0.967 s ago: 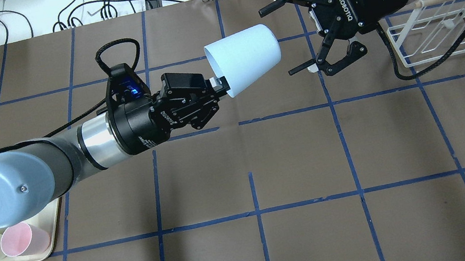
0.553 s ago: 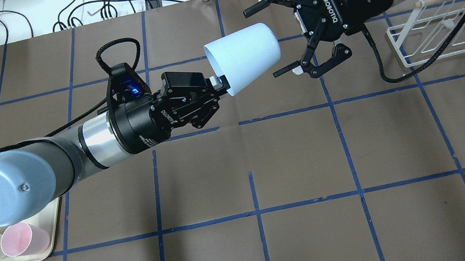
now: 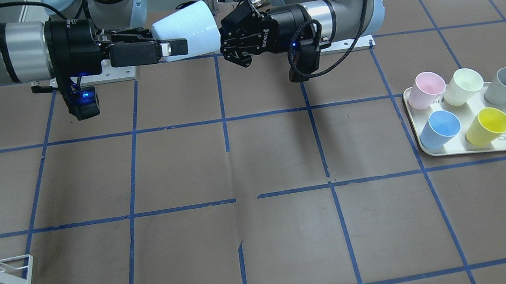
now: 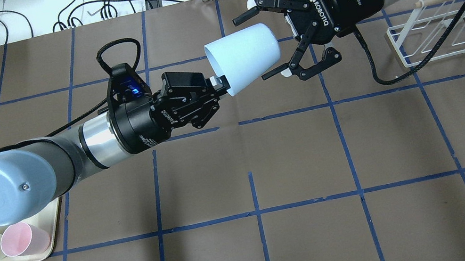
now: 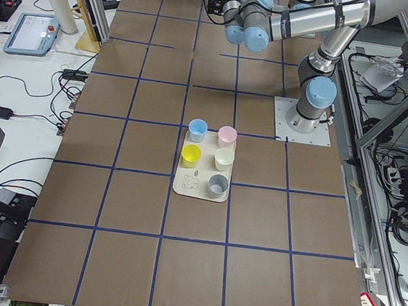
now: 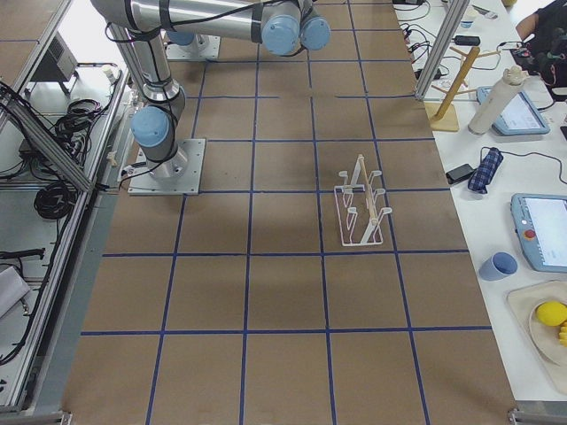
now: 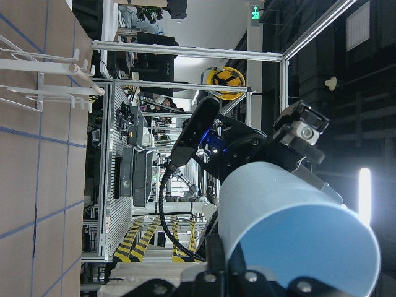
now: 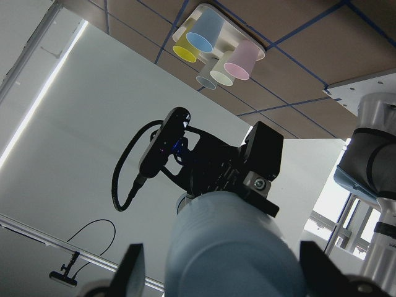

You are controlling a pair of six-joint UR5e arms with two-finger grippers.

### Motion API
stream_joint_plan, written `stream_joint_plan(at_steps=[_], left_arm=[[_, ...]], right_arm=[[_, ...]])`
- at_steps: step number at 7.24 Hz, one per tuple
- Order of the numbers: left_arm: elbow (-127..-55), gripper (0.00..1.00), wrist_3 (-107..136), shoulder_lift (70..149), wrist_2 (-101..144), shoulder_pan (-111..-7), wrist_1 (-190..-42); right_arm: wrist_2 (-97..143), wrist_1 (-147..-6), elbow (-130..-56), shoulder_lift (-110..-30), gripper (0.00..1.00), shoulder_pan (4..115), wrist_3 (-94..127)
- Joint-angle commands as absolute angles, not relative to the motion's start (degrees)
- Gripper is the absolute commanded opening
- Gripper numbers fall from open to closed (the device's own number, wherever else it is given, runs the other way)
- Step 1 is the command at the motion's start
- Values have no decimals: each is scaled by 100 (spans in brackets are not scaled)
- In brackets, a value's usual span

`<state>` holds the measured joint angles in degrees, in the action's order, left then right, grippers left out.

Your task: Transfer IKEA cup to right arm and place on rack

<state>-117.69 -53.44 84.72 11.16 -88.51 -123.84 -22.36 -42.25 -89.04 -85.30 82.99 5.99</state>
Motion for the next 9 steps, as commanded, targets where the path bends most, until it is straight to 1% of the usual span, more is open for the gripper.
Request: stream_joint_plan(at_steps=[1,2,3,4,7,8,9], left_arm=[[-11769,0,-5326,8481,1116,-8851,-12384],[-11769,0,-5317,8473,1116,-8851,-12384],[-11769,14,-5230,8481,1116,-8851,-12384],[-11769,54,-4960,8464,1108,-8851,-12384],[-11707,97,-4843,8420,1099,-8807,-12384],[-11646,100,-4234,8420,1012,-8659,-12297],[-11602,100,-4045,8429,610,-8431,-12174]], right_arm=[[-2285,-4228,-8895,-8517,63,8262,571],[-2346,-4219,-8886,-8517,53,8244,545],[-2408,-4201,-8877,-8517,51,8235,554],[-2417,-4201,-8868,-8525,49,8166,554],[-2566,-4210,-8851,-8595,49,7955,536],[-2880,-4306,-8633,-8543,49,7728,510],[-3300,-4376,-8352,-8526,50,7482,475]])
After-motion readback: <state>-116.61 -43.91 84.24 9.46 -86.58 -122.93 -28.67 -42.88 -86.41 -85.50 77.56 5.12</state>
